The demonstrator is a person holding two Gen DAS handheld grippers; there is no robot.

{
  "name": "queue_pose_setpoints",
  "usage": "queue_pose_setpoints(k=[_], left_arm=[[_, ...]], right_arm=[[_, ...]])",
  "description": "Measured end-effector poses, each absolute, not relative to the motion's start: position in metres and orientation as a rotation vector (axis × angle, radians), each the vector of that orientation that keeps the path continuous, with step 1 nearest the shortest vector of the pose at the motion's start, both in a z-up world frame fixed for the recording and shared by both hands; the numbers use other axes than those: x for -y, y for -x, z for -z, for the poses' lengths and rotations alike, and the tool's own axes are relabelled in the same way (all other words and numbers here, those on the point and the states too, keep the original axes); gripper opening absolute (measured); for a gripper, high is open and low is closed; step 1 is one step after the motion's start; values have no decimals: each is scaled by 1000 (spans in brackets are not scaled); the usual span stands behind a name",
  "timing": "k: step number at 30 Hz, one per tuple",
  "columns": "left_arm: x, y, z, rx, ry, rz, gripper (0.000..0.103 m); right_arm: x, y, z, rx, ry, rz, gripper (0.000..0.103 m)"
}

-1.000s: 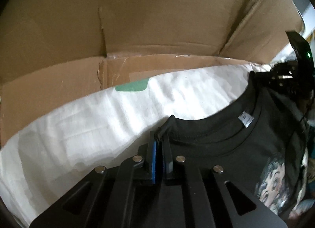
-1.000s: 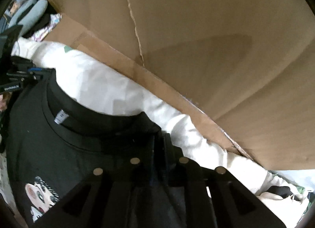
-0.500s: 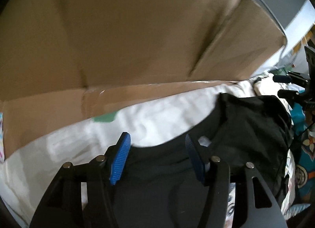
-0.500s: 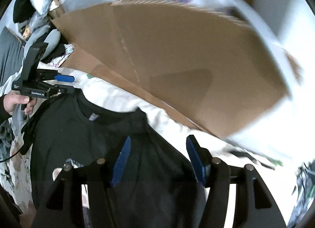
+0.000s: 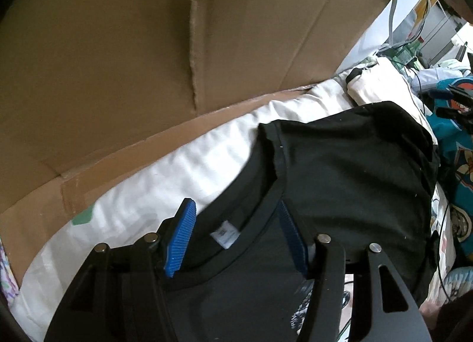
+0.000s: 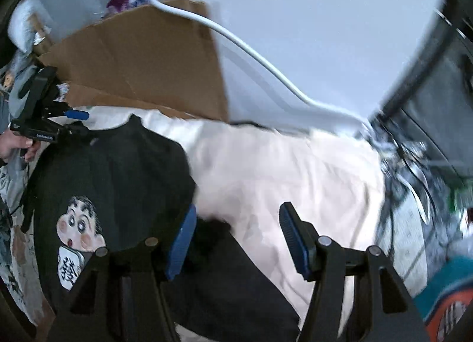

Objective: Fold clothes

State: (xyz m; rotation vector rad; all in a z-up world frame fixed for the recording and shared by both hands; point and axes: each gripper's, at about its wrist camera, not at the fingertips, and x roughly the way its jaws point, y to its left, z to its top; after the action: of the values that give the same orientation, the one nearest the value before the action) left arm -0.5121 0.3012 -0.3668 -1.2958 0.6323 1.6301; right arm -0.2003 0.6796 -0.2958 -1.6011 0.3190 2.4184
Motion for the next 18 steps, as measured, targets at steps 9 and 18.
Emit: queue_pose_setpoints(k=[9, 18], left_arm=[[-323, 494, 372, -667, 1325, -1604, 59], [-326, 472, 385, -685, 1409, -1592, 59]], right_arm=[[-678, 154, 309, -411, 1650, -2369, 56], [-663, 150, 318, -523, 1643, -2354, 56]])
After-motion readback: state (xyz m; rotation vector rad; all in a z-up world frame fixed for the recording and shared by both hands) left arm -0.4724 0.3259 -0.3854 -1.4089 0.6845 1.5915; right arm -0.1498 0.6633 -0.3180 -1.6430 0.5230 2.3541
